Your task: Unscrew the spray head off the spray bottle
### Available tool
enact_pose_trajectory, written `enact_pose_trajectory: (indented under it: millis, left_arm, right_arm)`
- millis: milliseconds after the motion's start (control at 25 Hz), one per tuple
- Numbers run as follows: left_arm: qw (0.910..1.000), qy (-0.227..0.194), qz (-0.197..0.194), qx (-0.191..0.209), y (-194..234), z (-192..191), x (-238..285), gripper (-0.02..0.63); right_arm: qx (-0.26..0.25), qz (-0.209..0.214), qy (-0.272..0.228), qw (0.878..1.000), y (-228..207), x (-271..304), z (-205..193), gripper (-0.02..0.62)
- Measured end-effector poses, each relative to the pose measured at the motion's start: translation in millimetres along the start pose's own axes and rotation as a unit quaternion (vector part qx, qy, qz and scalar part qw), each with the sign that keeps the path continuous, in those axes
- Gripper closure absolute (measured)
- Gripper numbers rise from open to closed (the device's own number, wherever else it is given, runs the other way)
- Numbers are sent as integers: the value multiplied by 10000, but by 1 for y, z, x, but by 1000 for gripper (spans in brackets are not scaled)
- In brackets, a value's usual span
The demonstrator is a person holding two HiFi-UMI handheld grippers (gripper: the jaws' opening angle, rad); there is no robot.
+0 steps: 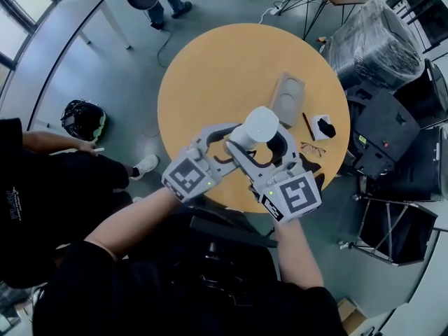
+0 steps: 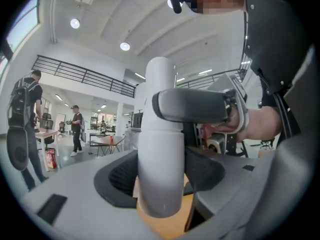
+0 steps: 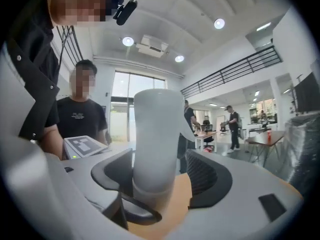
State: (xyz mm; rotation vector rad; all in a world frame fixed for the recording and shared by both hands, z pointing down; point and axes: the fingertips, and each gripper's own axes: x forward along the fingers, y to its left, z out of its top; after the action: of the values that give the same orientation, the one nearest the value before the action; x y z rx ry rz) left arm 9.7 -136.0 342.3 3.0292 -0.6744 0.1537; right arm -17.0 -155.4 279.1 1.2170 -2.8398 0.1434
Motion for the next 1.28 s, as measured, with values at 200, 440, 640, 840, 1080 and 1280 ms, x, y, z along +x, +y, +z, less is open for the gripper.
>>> enact_pose_trajectory:
  millis: [200, 440, 640, 840, 1080, 1280]
  left_arm:
    - [9981, -18, 581, -221, 12, -11, 14, 299]
    - [9982, -91, 575, -140, 4, -16, 28, 301]
    - [9986, -319, -336, -272, -9, -12, 25, 301]
    - [9799, -345, -1965, -47, -41, -1, 5, 301]
    - [9845, -284, -1729, -114, -32, 7, 2, 301]
    - [9971, -198, -729, 39, -16, 8, 11, 301]
  right_arm:
    - [89, -824, -396, 9958, -15, -8, 6, 250]
    - [-184, -1095, -443, 9928, -28, -7, 4, 336]
    - [15, 139, -529, 9985, -13, -12, 6, 356]
    - [257, 2160, -609, 9742, 19, -33, 16, 355]
    - [58, 1511, -752, 9856, 10, -32, 22, 249]
    - [82, -9, -843, 9964, -10, -32, 23, 216]
